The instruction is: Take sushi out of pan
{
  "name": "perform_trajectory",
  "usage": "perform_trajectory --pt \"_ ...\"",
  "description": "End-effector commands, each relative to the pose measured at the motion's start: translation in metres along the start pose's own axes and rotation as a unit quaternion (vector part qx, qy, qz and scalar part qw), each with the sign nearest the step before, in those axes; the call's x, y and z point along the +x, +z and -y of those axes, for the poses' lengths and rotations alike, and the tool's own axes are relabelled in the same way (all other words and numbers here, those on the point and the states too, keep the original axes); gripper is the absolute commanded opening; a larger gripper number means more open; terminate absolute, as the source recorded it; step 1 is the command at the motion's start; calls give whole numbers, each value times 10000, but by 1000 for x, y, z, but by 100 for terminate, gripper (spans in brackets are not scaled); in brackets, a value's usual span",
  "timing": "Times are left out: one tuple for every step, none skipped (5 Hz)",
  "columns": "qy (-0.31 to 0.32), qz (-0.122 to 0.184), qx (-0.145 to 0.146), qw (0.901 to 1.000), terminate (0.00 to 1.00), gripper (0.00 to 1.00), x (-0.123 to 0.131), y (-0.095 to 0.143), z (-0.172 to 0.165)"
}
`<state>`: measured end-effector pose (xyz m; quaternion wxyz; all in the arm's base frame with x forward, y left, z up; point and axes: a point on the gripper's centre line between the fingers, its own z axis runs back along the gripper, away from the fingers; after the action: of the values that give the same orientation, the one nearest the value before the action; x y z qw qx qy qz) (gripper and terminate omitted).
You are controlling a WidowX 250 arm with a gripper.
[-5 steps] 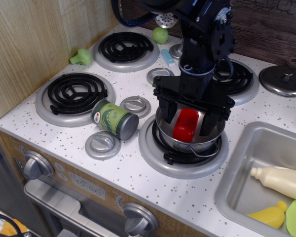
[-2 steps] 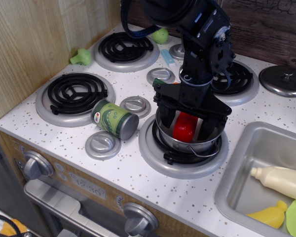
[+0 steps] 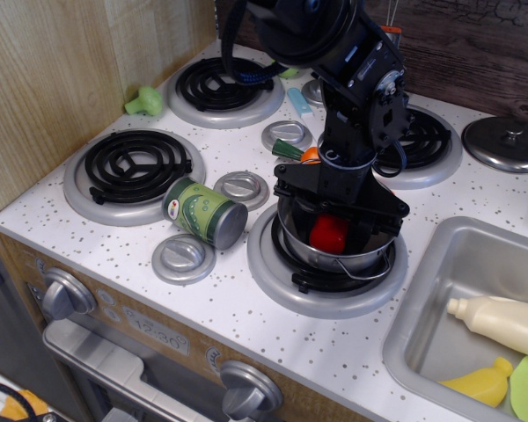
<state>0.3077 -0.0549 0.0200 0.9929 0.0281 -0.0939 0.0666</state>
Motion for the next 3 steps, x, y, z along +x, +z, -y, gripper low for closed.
perform_trajectory --pt "91 157 -32 9998 0 0 10 11 2" --pt "-11 -9 105 9999 0 0 16 33 -8" --pt "-190 -188 276 9993 0 0 27 57 -23"
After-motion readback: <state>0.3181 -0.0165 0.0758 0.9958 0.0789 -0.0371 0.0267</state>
